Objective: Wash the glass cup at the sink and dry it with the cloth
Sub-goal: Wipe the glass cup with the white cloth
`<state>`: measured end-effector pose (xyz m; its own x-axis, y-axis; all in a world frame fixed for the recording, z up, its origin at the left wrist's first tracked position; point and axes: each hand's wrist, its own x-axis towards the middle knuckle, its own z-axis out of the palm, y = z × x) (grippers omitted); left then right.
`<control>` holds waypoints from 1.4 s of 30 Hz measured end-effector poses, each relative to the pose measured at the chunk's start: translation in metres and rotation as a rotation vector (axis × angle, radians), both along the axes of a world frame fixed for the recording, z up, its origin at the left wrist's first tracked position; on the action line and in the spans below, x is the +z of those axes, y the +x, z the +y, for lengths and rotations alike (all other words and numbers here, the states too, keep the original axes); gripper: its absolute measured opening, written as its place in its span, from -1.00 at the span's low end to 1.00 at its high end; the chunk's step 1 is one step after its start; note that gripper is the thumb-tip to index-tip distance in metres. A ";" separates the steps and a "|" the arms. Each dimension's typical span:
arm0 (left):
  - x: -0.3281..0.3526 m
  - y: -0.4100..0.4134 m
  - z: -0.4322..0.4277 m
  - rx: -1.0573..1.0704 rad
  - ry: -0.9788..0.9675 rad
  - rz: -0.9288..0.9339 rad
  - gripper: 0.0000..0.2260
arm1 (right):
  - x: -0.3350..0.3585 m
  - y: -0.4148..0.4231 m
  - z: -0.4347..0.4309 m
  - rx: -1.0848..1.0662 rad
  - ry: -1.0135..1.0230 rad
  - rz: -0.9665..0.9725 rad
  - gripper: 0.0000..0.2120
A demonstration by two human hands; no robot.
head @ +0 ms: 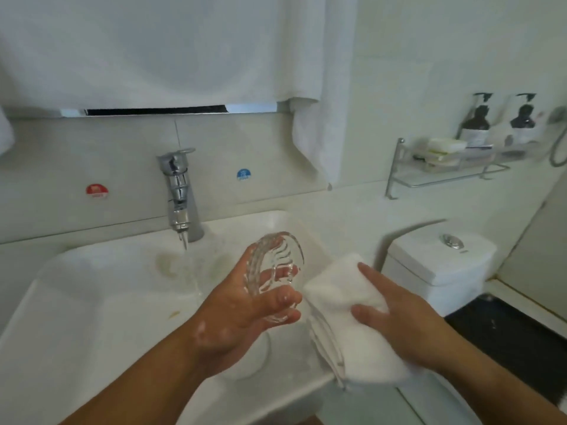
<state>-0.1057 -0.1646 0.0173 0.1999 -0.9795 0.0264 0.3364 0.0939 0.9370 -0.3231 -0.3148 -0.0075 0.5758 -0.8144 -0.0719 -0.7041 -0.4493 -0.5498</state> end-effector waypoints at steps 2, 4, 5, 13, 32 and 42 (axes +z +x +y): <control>-0.001 -0.004 -0.007 0.007 0.025 0.057 -0.23 | -0.001 -0.003 0.005 0.013 -0.117 -0.076 -0.42; 0.001 -0.004 -0.010 0.052 0.065 0.133 -0.31 | 0.015 -0.007 0.011 0.046 -0.214 -0.075 -0.51; 0.003 -0.003 -0.011 0.073 0.093 0.163 -0.32 | 0.025 -0.009 0.013 0.045 -0.240 -0.087 -0.53; 0.000 0.005 -0.018 0.152 0.130 0.358 -0.41 | 0.086 0.031 0.036 0.012 -0.669 -0.258 -0.32; -0.016 0.015 -0.012 0.255 0.163 0.323 -0.34 | 0.072 0.097 0.061 0.540 -0.532 -0.019 -0.67; -0.013 0.017 -0.007 0.267 0.176 0.274 -0.38 | 0.076 0.106 0.066 0.583 -0.457 -0.018 -0.77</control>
<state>-0.0888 -0.1719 0.0039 0.4241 -0.8768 -0.2266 0.5608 0.0578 0.8259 -0.2173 -0.2488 0.0682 0.9219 -0.3227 0.2144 -0.2742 -0.9344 -0.2276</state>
